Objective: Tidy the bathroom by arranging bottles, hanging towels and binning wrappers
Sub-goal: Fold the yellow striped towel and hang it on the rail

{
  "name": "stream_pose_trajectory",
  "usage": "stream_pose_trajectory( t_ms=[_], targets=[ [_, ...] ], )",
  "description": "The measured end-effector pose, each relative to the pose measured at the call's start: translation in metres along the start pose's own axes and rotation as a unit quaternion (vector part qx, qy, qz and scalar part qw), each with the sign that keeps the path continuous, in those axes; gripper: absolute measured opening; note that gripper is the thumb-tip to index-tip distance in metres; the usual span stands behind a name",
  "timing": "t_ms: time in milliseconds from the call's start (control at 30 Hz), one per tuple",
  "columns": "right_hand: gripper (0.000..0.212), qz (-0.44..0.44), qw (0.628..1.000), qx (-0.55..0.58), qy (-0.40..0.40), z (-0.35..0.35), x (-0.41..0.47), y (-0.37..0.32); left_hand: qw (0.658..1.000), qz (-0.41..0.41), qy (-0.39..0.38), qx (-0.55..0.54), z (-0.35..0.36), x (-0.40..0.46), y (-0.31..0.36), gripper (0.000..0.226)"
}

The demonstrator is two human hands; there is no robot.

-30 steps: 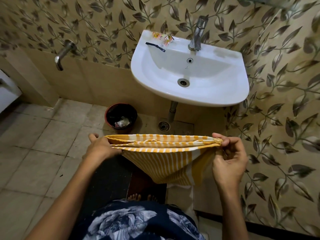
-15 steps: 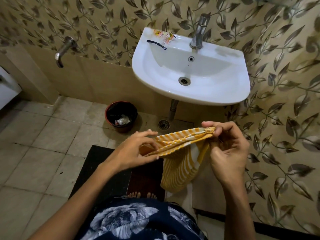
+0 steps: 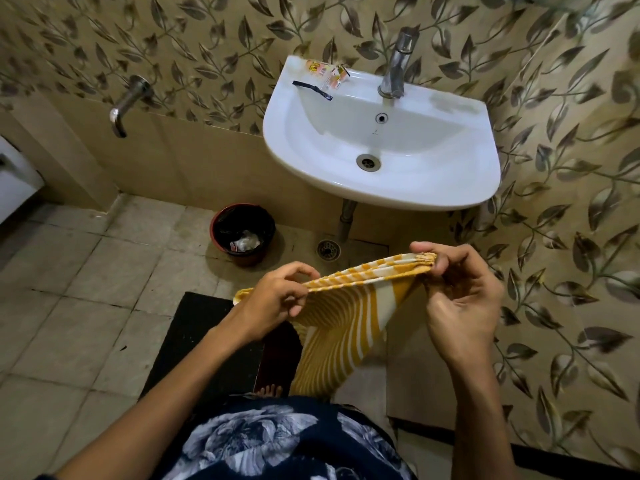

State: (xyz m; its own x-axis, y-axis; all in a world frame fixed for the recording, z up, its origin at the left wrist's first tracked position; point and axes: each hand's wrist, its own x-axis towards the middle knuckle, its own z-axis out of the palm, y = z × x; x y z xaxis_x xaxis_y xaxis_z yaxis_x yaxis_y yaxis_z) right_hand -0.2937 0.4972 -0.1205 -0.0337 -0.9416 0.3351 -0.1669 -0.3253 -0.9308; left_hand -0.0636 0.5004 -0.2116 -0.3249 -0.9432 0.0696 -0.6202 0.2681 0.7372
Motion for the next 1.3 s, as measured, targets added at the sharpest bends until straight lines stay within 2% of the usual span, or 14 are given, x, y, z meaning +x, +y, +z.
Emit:
stream_pose_trajectory(
  t_ms=[67, 167, 333, 400, 533, 633, 700, 833, 967, 1000, 1067, 1133, 1167, 1300],
  targets=[
    [0.048, 0.004, 1.0, -0.026, 0.003, -0.004, 0.0, 0.006, 1.0, 0.004, 0.002, 0.027, -0.009, 0.001, 0.0, 0.026],
    [0.049, 0.001, 0.999, -0.039, 0.005, -0.003, -0.001, 0.011, 0.998, 0.016, -0.035, 0.057, -0.016, 0.001, -0.005, 0.032],
    [0.04, -0.006, 0.997, -0.073, 0.035, 0.006, 0.002, 0.009, 0.985, -0.087, -0.123, 0.081, -0.04, 0.006, 0.0, 0.051],
    [0.037, -0.006, 0.997, -0.068, 0.044, 0.009, 0.002, 0.01, 0.981, -0.104, -0.153, 0.058, -0.05, 0.011, 0.005, 0.056],
    [0.033, 0.041, 0.997, -0.051, 0.027, 0.013, 0.0, 0.009, 0.968, -0.174, -0.164, -0.079, -0.063, 0.017, 0.01, 0.075],
    [0.037, 0.062, 0.996, -0.06, -0.01, 0.017, -0.002, 0.007, 0.952, -0.2, -0.132, -0.191, -0.066, 0.02, 0.017, 0.086],
    [0.035, 0.069, 0.995, -0.062, -0.033, 0.02, -0.004, 0.006, 0.939, -0.214, -0.094, -0.253, -0.065, 0.025, 0.023, 0.085],
    [0.027, 0.077, 0.993, -0.045, -0.071, 0.031, -0.011, 0.008, 0.91, -0.246, -0.001, -0.333, -0.063, 0.038, 0.032, 0.07],
    [0.023, 0.079, 0.988, -0.044, -0.129, 0.043, -0.021, 0.007, 0.863, -0.272, 0.091, -0.417, -0.066, 0.049, 0.044, 0.05],
    [0.028, 0.085, 0.984, -0.048, -0.147, 0.046, -0.023, 0.004, 0.852, -0.28, 0.111, -0.428, -0.067, 0.051, 0.047, 0.047],
    [0.055, 0.08, 0.979, -0.07, -0.173, 0.052, -0.027, -0.001, 0.833, -0.304, 0.143, -0.441, -0.068, 0.055, 0.053, 0.049],
    [0.072, 0.059, 0.978, -0.107, -0.171, 0.059, -0.028, -0.004, 0.817, -0.323, 0.173, -0.446, -0.068, 0.057, 0.054, 0.057],
    [0.074, 0.047, 0.978, -0.123, -0.16, 0.062, -0.029, -0.004, 0.811, -0.327, 0.186, -0.448, -0.069, 0.057, 0.055, 0.059],
    [0.054, -0.001, 0.982, -0.167, -0.084, 0.069, -0.028, -0.001, 0.805, -0.322, 0.208, -0.452, -0.075, 0.055, 0.059, 0.052]
  ],
)
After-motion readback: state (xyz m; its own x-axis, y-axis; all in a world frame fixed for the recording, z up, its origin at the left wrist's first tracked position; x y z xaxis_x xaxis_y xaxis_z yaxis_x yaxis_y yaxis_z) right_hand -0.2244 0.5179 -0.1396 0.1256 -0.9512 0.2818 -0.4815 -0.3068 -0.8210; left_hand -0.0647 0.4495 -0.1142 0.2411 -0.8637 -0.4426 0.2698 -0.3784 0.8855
